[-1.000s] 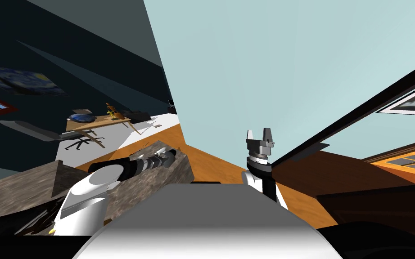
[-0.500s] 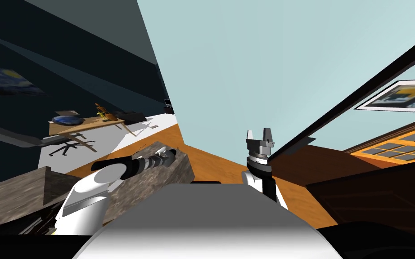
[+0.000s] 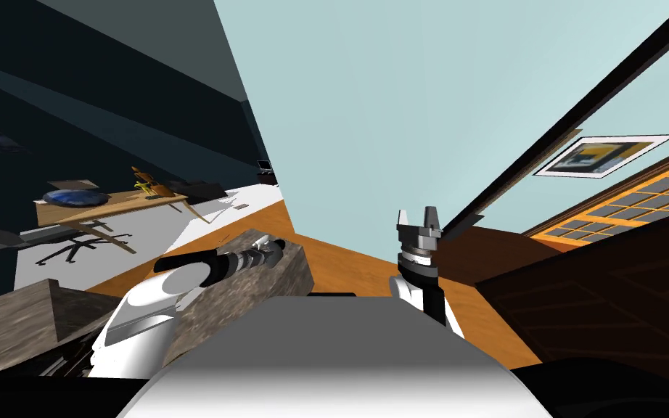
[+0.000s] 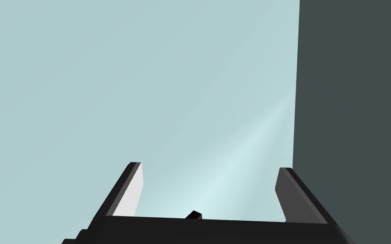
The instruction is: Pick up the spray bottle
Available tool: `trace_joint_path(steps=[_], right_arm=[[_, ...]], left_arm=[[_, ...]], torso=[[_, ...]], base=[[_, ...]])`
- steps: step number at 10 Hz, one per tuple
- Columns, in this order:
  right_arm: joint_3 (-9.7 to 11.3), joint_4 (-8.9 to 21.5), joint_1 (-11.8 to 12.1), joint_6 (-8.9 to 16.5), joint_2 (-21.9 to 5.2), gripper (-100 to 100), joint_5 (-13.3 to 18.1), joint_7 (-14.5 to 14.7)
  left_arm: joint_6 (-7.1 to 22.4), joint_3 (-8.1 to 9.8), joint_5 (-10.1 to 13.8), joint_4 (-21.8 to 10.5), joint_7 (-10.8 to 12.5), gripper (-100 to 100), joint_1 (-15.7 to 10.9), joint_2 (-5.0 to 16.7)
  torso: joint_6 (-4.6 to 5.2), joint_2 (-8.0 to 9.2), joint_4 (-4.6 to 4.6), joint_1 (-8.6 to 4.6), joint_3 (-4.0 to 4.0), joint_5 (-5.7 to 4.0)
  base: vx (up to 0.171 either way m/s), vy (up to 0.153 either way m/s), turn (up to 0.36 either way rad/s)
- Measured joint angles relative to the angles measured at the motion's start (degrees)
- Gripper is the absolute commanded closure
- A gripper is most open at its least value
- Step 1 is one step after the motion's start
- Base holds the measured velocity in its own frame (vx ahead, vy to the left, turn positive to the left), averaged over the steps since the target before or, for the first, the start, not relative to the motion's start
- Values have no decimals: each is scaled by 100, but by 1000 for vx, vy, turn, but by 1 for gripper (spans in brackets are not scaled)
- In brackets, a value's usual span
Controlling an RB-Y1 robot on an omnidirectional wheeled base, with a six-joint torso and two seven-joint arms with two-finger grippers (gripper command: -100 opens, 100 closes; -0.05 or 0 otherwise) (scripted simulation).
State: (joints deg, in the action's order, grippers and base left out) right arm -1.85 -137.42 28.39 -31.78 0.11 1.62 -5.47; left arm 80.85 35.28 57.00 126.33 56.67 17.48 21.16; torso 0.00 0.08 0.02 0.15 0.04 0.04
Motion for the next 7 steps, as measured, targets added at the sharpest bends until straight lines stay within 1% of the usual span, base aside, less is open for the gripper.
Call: trace_joint_path(steps=[1,2,4,6,7], right_arm=[[0,0,0,0,0,0,0,0],[0,0,0,0,0,0,0,0],[0,0,-1,0,0,0,0,0],[0,0,0,0,0,0,0,0],[0,0,1,0,0,0,0,0]], left_arm=[[-96,-111,-94,56,171,100,16,65],[-156,-166,-139,88,298,100,26,93],[-323,-338,-286,197,612,100,90,202],[-447,-470,-396,301,900,100,144,265],[-465,-480,-403,310,938,0,145,271]], torso=[[0,7,2,5,4,0],[-5,6,2,5,4,0],[0,18,4,-3,10,-1],[-3,2,2,1,3,-1],[-6,-9,-1,-4,-4,-1]], base=[[-72,54,-88],[-78,38,-99],[-97,39,-137],[-34,35,-67],[0,0,0]])
